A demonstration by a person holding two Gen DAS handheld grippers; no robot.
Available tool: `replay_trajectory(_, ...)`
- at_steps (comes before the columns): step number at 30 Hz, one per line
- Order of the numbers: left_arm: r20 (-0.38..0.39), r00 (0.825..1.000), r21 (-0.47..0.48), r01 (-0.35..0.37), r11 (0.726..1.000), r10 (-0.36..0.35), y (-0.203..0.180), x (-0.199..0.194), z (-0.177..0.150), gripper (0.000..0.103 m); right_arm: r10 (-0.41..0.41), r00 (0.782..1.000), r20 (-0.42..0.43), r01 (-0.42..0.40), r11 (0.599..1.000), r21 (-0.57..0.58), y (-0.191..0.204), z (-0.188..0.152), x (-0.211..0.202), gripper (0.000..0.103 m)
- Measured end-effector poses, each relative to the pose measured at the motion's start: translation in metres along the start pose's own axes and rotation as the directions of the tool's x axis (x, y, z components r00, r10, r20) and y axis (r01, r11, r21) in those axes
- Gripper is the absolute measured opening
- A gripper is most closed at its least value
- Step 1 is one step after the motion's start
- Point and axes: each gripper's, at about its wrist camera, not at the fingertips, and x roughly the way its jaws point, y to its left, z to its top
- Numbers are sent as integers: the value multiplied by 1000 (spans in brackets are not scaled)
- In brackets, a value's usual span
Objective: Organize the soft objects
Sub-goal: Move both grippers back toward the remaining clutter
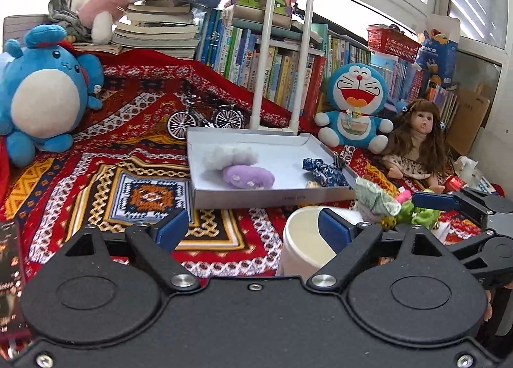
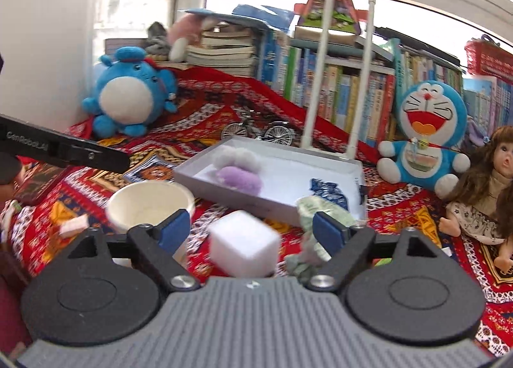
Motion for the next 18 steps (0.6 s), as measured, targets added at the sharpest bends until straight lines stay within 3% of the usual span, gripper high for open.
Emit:
replay_trajectory(3, 16, 1000, 9, -25, 1000, 25, 1, -10, -14, 91, 22, 1000, 9, -21, 1000, -9, 8, -9, -6, 103)
replay_trajectory(11, 21, 998, -20, -54, 998, 54, 10, -23, -45, 93, 51, 999, 0, -51, 999, 11, 19, -34, -11, 103)
replay_trajectory(13, 34, 998, -44, -56, 997, 57, 14, -25, -52, 99, 53, 999, 4, -53, 998, 16, 22, -40, -11, 103)
replay_trajectory(18, 35, 993, -74, -114, 991, 117, 24, -24, -69, 101, 32, 999, 26, -32, 999, -11, 36, -54, -11, 103)
